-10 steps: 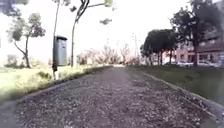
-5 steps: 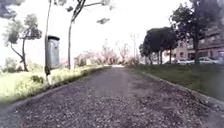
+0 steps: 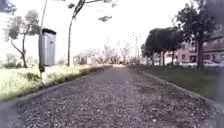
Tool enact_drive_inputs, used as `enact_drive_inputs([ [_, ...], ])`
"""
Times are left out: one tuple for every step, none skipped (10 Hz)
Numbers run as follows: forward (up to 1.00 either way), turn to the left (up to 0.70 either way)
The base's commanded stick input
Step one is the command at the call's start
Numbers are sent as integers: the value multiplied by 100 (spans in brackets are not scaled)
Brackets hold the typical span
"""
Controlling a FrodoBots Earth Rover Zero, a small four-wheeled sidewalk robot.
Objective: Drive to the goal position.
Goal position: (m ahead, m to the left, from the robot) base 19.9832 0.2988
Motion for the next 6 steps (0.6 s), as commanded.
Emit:
enact_drive_inputs([
  [70, 0],
  [70, 0],
  [70, 0],
  [70, 0],
  [70, 0],
  [70, 0],
])
